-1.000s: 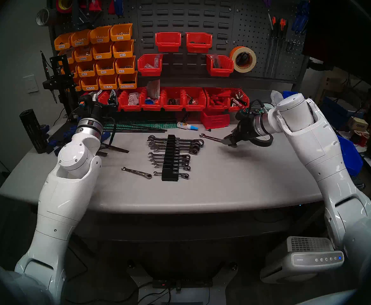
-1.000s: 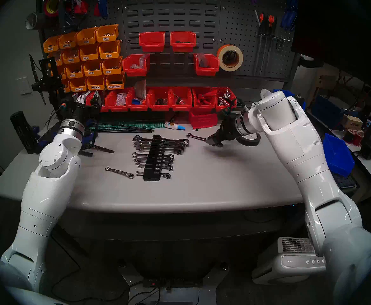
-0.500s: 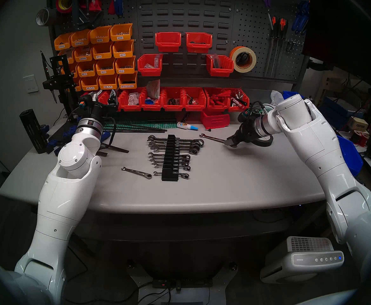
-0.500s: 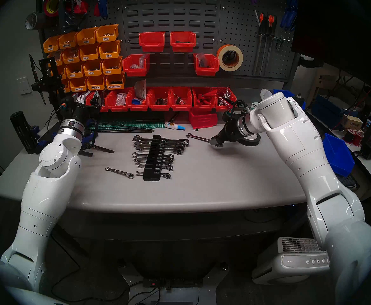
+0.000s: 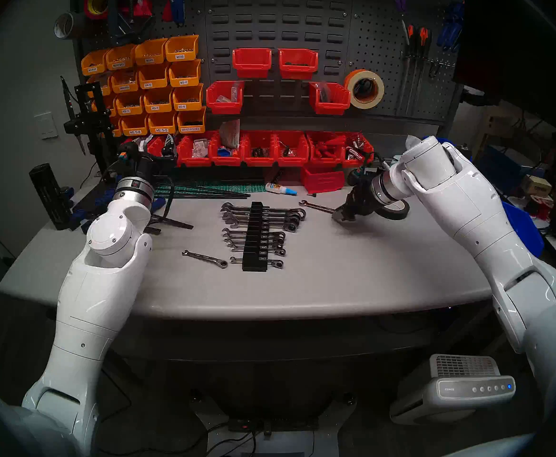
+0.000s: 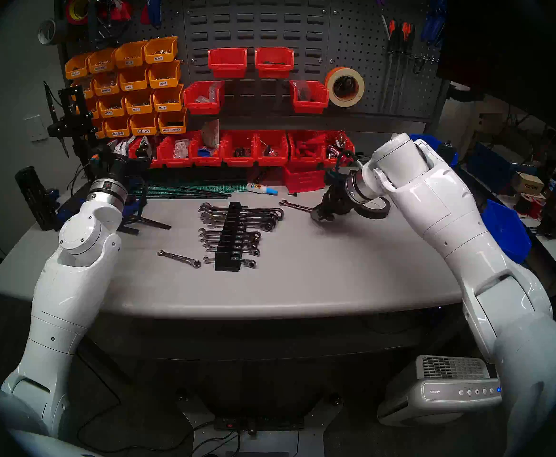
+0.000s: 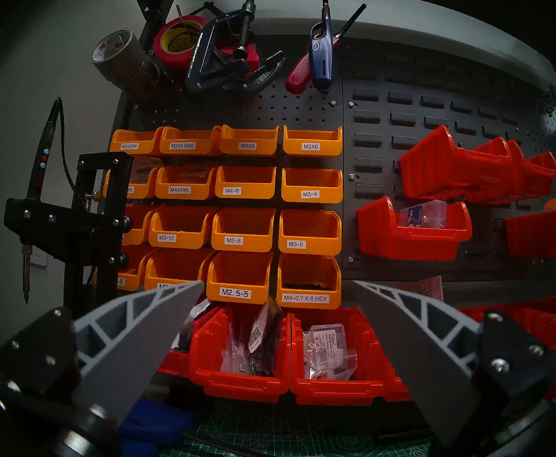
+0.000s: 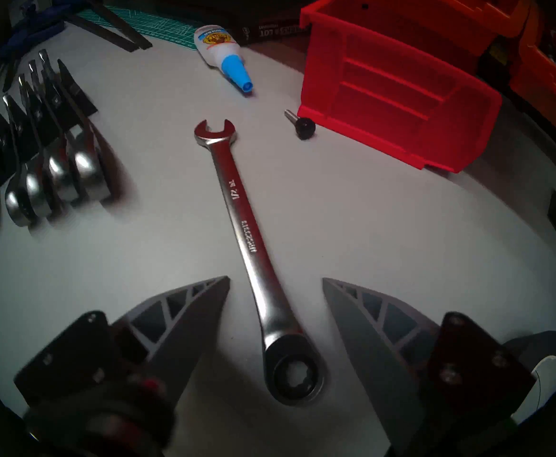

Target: Put the wrenches on the table into the correct slot in the case

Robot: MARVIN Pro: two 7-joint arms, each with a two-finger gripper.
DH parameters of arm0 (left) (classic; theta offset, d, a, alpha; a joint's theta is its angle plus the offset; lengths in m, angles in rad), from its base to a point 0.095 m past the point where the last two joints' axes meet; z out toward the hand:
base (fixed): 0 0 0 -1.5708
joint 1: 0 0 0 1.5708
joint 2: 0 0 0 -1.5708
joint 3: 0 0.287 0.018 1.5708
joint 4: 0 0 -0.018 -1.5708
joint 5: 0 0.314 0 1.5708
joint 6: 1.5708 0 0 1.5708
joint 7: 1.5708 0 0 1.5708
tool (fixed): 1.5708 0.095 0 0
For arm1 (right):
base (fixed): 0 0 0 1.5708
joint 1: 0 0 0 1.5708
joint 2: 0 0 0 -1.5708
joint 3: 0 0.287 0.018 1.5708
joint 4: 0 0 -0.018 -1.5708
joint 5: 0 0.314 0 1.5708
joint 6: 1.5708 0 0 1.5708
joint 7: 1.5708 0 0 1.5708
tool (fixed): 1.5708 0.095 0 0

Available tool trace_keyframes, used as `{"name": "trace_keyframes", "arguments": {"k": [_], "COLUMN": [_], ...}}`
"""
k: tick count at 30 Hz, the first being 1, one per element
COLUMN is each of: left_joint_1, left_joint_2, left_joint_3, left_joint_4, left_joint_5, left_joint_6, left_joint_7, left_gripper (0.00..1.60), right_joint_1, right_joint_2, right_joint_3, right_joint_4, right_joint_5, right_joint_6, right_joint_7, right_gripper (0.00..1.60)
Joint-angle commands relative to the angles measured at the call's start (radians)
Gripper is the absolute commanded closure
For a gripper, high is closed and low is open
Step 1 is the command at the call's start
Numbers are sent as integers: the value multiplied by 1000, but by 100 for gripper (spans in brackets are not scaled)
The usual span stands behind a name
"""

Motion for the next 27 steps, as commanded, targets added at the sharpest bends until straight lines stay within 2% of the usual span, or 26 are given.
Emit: {"name": "trace_keyframes", "arguments": {"k": [1, 2, 4, 5, 12, 19, 27], "left_joint_1": [-32, -32, -32, -32, -32, -32, -32], "left_joint_2": [1, 1, 1, 1, 1, 1, 1], "left_joint_3": [-7, -7, -7, -7, -7, -7, -7], "left_joint_4": [-27, -27, -27, -27, -27, -27, -27], "left_joint_5": [1, 1, 1, 1, 1, 1, 1], "left_joint_6": [-12, -12, -12, -12, -12, -13, -13], "left_joint_7": [0, 0, 0, 0, 0, 0, 0], "left_gripper": [0, 0, 0, 0, 0, 0, 0], "right_joint_1": [92, 97, 115, 118, 153, 197, 229], "right_joint_2": [28, 30, 39, 43, 63, 88, 105], "right_joint_3": [-62, -70, -97, -111, -177, -254, -290], "right_joint_4": [14, 18, 26, 23, 29, 32, 36], "right_joint_5": [74, 88, 89, 116, 161, 208, 234], "right_joint_6": [2, 2, 2, 2, -6, -39, -73], "right_joint_7": [100, 102, 135, 105, 104, 110, 143], "right_gripper": [67, 68, 91, 102, 112, 160, 160]}}
